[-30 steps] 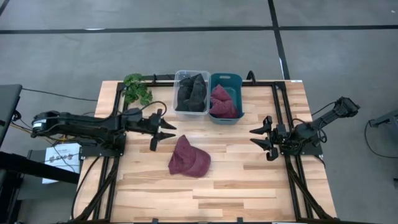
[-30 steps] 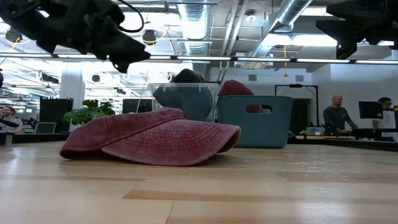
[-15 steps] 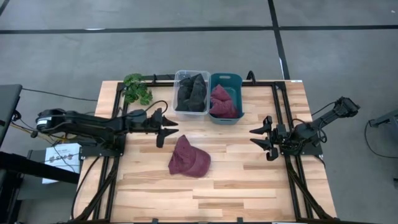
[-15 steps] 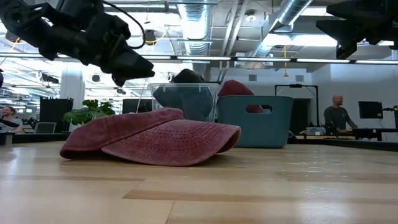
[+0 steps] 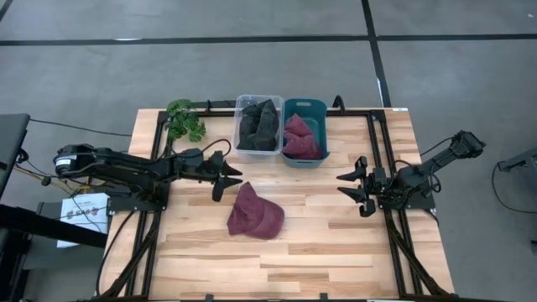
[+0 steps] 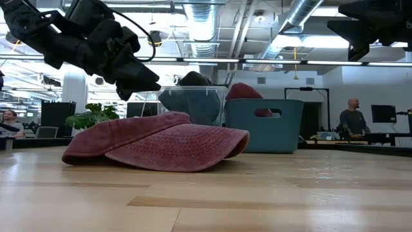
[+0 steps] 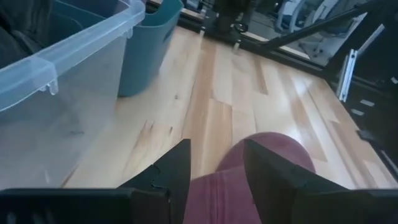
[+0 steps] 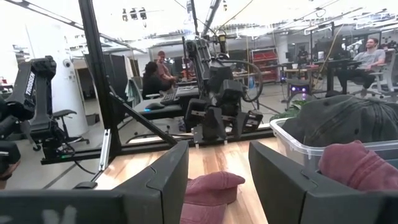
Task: Pick & Place hat
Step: Put the red cap into the blue bin
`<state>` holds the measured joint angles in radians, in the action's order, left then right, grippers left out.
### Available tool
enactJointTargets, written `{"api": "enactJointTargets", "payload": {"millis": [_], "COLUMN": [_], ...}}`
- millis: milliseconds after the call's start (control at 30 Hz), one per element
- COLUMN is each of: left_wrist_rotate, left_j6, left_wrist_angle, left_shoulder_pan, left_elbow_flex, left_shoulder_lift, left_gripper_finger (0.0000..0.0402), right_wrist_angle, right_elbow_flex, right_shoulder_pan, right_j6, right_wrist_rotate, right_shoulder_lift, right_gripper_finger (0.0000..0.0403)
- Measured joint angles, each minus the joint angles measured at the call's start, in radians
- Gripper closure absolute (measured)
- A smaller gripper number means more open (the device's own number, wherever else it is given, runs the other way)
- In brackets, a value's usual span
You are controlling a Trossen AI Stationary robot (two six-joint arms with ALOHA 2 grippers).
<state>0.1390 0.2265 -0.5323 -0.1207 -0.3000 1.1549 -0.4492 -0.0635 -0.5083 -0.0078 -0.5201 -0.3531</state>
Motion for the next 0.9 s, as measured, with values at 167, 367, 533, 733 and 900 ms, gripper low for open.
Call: {"api": "enactJointTargets", "payload": {"millis": [167,367,533,733,900], "left_wrist_rotate": [0.000,-0.060,-0.060,-0.061,-0.056], "left_j6": [0.019,0.026,0.068,0.125,0.173], "left_wrist_angle": [0.007,0.045,0.047,0.048,0.204], "left_shoulder_pan": [0.000,0.000,0.000,-0.014,-0.023], "left_elbow_flex": [0.000,0.000,0.000,-0.026,-0.062], "left_shoulder_lift": [0.000,0.000,0.017,0.087,0.105], "left_gripper_finger": [0.0257,0.0257,0.0257,0.0257,0.0257], "right_wrist_angle": [0.000,-0.002,-0.008,-0.008,-0.008], "right_elbow_flex": [0.000,0.000,0.000,0.000,0.000], "right_shoulder_pan": [0.000,0.000,0.000,0.000,0.000], "right_j6": [0.000,0.007,0.009,0.009,0.009], "right_wrist_rotate": [0.000,0.000,0.000,0.000,0.000], "right_shoulder_lift": [0.000,0.000,0.000,0.000,0.000], "right_gripper_finger": [0.0242,0.0242,0.0242,0.0242,0.0242]}}
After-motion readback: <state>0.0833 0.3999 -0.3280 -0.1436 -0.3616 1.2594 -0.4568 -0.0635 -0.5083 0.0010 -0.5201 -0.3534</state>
